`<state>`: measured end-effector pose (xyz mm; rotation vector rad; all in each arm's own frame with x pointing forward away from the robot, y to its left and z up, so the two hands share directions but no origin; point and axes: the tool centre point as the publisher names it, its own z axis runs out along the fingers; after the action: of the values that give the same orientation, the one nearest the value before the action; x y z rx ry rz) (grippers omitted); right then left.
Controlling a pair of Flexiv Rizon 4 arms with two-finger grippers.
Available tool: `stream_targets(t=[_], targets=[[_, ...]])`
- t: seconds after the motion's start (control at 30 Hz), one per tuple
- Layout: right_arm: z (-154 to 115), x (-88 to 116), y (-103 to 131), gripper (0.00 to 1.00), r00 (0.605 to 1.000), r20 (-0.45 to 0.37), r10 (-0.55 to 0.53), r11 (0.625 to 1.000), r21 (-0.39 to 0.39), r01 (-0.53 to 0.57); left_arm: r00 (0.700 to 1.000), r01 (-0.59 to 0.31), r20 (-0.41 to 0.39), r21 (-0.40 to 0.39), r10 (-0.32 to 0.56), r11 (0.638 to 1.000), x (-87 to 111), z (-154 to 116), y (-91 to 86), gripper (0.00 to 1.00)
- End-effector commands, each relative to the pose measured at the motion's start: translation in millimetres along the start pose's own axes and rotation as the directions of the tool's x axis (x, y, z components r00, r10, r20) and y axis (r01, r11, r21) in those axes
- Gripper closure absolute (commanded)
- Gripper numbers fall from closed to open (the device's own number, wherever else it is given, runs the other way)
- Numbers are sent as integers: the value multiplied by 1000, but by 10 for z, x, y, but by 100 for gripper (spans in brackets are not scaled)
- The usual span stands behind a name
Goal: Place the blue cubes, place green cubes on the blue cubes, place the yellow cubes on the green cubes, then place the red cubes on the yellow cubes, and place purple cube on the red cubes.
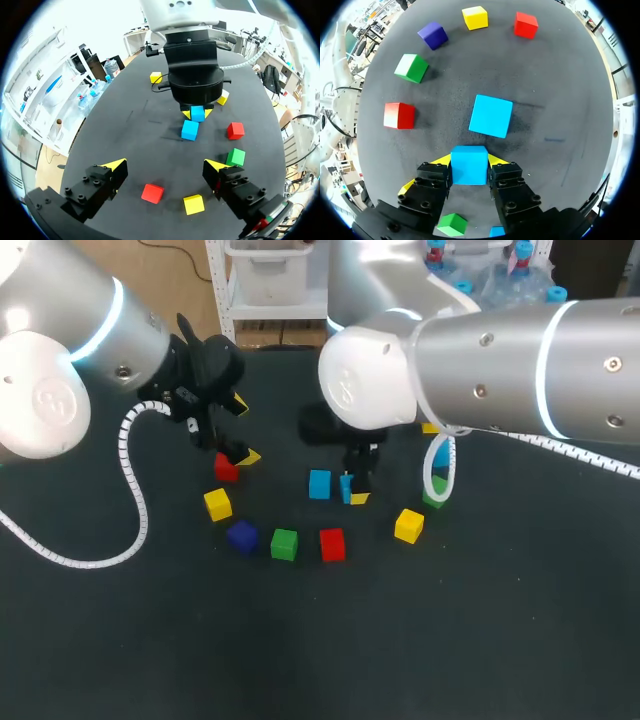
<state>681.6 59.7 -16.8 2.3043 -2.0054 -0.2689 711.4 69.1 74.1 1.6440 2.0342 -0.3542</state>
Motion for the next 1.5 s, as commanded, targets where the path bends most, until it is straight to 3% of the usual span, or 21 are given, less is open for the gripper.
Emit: stream_targets(t=[0.03, 0.57, 1.03, 1.13, 1.2, 1.23, 1.27, 1.5], targets=[[1, -2, 17, 75, 1000, 4, -1, 1000, 8, 1, 1000, -4, 7, 1, 4, 1000, 20, -1, -2, 0], [36, 10, -32, 73, 1000, -1, 7, 1000, 14, -7, 1000, -4, 7, 1, 4, 1000, 20, -1, -2, 0], [34, 23, -42, 64, 1000, 3, 16, 1000, 23, -16, 1000, -4, 7, 1, 4, 1000, 20, -1, -2, 0], [18, 24, -49, 52, 1000, 7, 18, 1000, 26, -18, 1000, -4, 7, 1, 4, 1000, 20, -1, -2, 0], [6, 27, -49, 29, 1000, 11, 20, 999, 29, -20, 1000, -4, 7, 1, 4, 1000, 20, -1, -2, 0], [0, 29, -47, 11, 1000, 17, 21, 999, 31, -22, 1000, -4, 7, 1, 4, 1000, 20, -1, -2, 0], [-6, 31, -44, 0, 999, 27, 22, 999, 30, -23, 1000, -4, 7, 1, 4, 1000, 20, -1, -2, 0], [-95, 88, -15, 0, 995, 90, 49, 997, 55, -54, 1000, -4, 7, 1, 4, 1000, 20, -1, -2, 0]])
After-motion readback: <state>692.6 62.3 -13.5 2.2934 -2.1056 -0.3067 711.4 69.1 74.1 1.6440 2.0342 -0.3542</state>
